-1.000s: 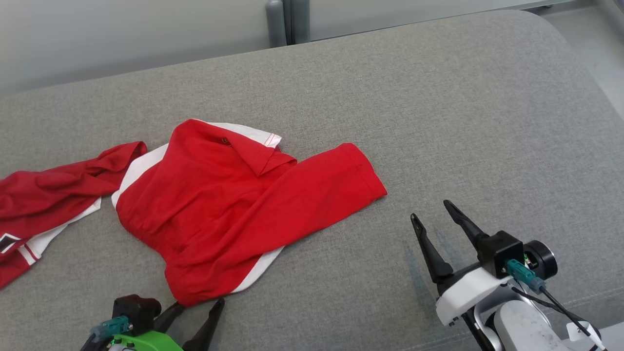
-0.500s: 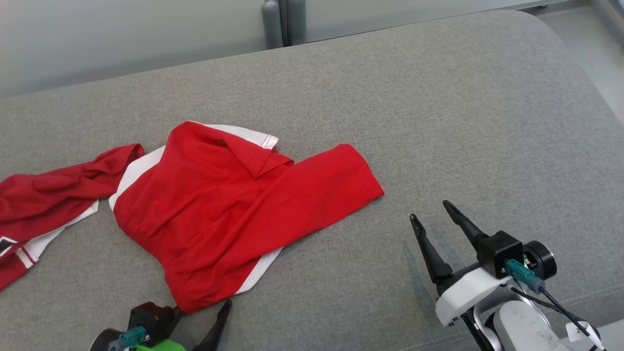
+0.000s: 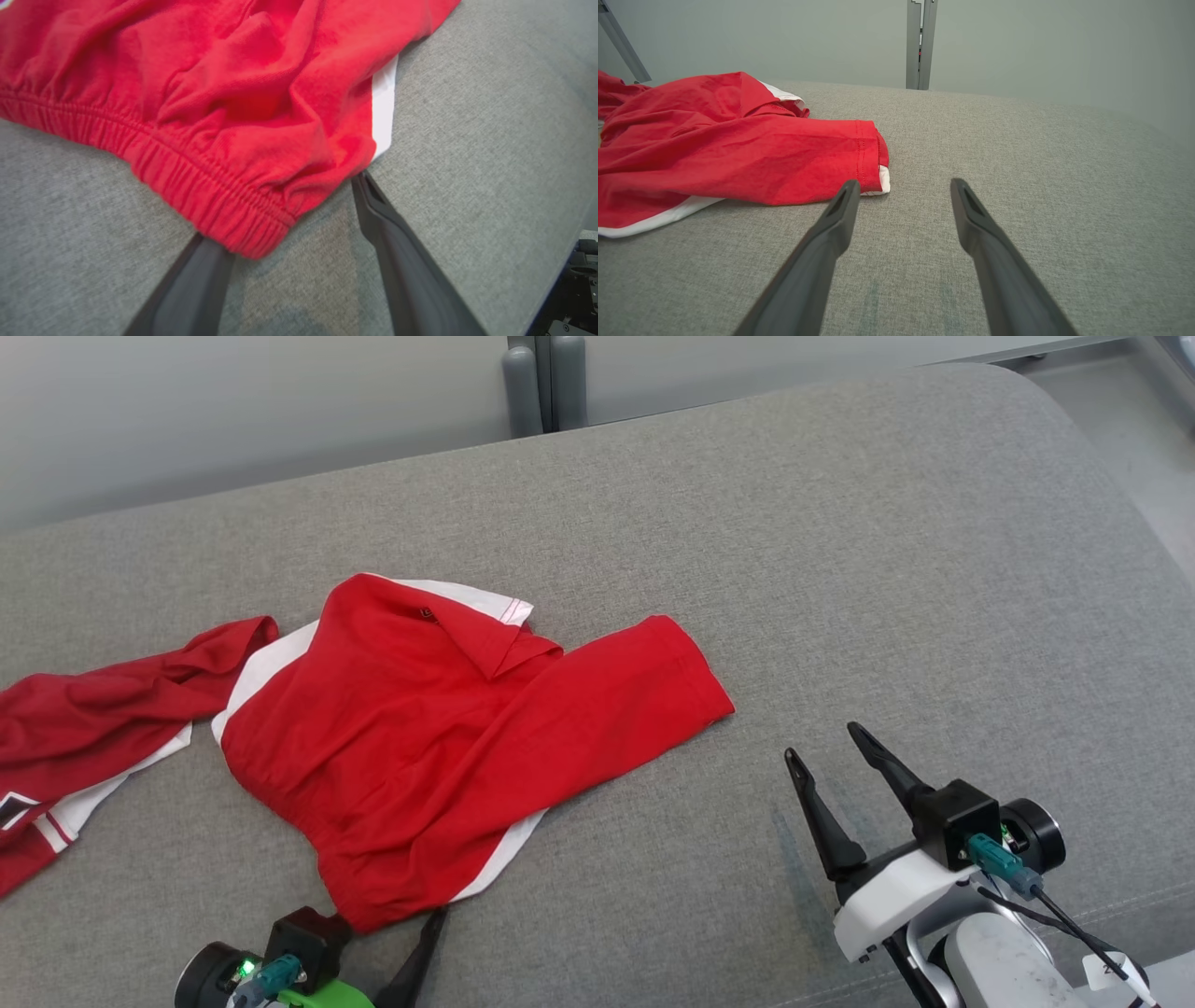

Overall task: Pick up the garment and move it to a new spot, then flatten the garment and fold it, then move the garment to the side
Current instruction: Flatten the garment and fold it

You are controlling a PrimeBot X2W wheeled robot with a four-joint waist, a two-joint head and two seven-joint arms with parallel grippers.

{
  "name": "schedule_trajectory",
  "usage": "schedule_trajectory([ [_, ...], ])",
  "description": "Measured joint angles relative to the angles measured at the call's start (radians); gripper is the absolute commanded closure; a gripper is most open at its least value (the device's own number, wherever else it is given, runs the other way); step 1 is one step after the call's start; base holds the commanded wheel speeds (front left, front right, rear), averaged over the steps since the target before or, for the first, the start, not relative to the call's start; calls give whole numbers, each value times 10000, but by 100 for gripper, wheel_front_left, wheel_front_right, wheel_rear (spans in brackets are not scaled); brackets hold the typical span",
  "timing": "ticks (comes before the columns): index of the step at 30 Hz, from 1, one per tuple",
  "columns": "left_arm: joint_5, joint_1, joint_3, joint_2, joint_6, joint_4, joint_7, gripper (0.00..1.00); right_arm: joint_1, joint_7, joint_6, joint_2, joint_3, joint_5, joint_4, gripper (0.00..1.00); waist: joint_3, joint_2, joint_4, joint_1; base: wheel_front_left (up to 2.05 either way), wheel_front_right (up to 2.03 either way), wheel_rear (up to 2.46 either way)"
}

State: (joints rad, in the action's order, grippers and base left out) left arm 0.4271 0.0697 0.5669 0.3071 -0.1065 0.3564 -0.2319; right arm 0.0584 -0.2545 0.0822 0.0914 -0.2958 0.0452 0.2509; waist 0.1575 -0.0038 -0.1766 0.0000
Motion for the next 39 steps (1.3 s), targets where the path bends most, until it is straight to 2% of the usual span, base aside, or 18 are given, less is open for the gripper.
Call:
schedule_trajectory([
  [3,-240,75,142,-17,0,295,-81,2,-1,0,4,4,-13,-10,40,0,-43,0,-23,0,0,0,0],
  [4,-265,107,146,-31,0,353,-81,15,-1,0,8,4,-13,-10,40,0,-54,0,-31,0,0,0,0],
  [5,-274,143,157,-44,0,435,-82,51,-1,0,10,4,-13,-10,42,0,-65,0,-41,0,0,0,0],
  [6,-274,168,161,-63,-2,508,-111,67,-1,0,10,8,-13,-10,46,0,-76,0,-50,0,0,0,0],
  [7,-274,174,161,-79,-2,571,-113,77,-1,0,12,8,-15,-12,54,0,-92,0,-59,0,0,0,0],
  [8,-274,175,163,-92,-2,608,-113,100,-2,0,12,10,-19,-12,65,0,-112,0,-68,0,0,0,0],
  [16,-173,344,144,-276,-35,911,-165,100,58,0,58,134,-59,-148,190,0,-185,0,-72,0,0,0,0],
  [24,491,355,-176,-268,-125,721,-157,100,798,0,232,1016,-644,-1016,1133,0,-261,0,94,0,0,0,0],
  [30,742,954,-98,44,-176,-205,267,100,1185,0,320,1101,-1158,-1262,1695,0,-272,0,447,0,0,0,0],
  [34,878,1463,562,393,-222,-1081,1124,100,1469,0,324,1087,-1567,-1363,2021,0,-257,0,748,0,0,0,0],
  [39,1421,1993,1526,1093,-224,-2406,2253,100,1932,2,410,968,-1985,-1440,2414,0,-193,0,1072,0,0,0,0],
])
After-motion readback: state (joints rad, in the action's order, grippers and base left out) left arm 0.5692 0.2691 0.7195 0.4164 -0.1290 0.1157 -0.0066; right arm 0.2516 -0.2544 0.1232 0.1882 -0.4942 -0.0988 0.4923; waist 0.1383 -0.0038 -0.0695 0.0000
